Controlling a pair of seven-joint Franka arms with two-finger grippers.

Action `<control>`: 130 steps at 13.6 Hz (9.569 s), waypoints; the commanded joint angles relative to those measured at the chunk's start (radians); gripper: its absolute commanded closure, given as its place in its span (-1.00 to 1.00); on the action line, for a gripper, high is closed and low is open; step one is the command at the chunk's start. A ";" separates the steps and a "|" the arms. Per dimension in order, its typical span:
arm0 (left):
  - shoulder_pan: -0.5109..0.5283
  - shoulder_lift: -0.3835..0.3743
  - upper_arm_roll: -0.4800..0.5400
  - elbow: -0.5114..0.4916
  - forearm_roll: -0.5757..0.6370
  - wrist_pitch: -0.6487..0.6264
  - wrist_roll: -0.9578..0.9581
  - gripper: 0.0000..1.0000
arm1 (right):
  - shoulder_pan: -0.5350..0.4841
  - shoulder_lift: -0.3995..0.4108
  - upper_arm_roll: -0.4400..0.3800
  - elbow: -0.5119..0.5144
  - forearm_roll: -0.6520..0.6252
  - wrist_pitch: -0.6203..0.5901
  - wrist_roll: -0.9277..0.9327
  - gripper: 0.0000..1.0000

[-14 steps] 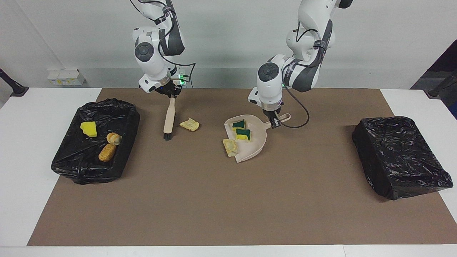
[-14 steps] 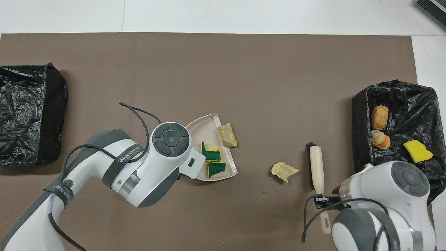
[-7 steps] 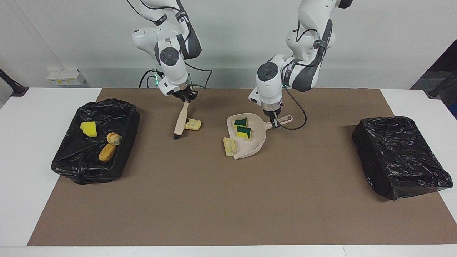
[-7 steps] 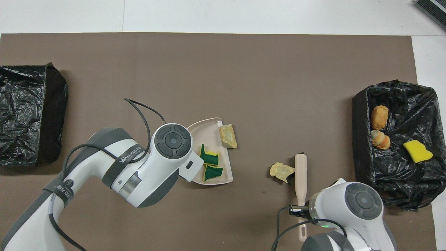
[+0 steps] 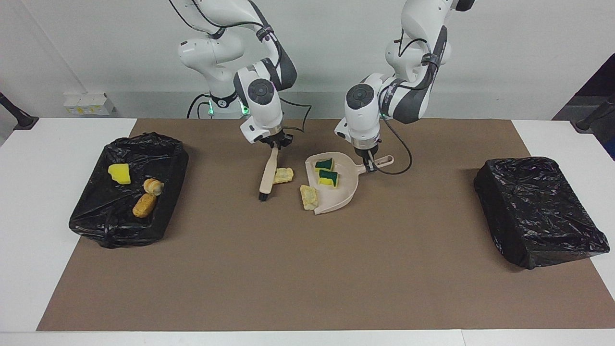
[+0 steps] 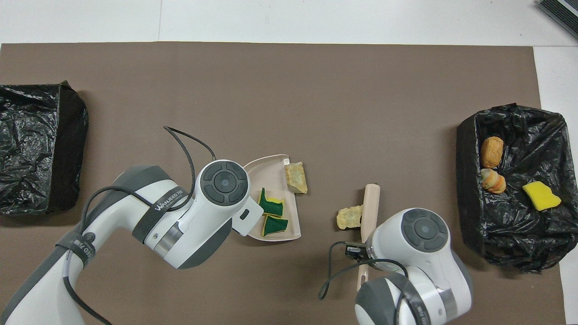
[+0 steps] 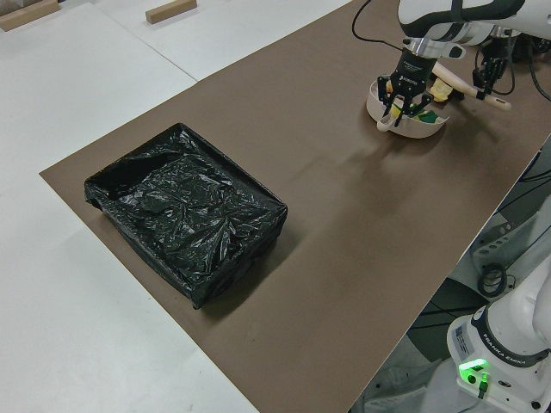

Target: Sweep and dump trash in bin

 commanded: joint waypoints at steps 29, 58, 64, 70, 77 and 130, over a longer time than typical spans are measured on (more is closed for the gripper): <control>-0.036 -0.183 0.196 -0.138 -0.159 0.153 0.274 1.00 | -0.085 -0.064 0.005 0.236 -0.025 -0.398 -0.341 1.00; 0.054 0.210 1.088 0.526 0.114 0.214 1.137 1.00 | 0.378 0.028 0.010 0.050 0.206 0.082 0.072 -1.00; 0.032 0.207 1.083 0.505 0.394 0.228 1.045 1.00 | 0.160 -0.011 0.005 0.182 0.070 -0.108 -0.023 -1.00; 0.008 0.122 1.072 0.522 0.578 0.136 1.052 1.00 | -0.121 0.002 0.005 0.262 -0.108 -0.134 -0.354 -1.00; 0.009 0.033 0.899 0.511 0.598 -0.068 1.048 1.00 | -0.358 0.005 0.003 0.384 -0.199 -0.227 -0.644 -1.00; -0.130 -0.168 0.511 0.219 -0.223 -0.146 -0.683 -1.00 | -0.349 -0.084 -0.227 0.667 -0.193 -0.496 -0.568 -1.00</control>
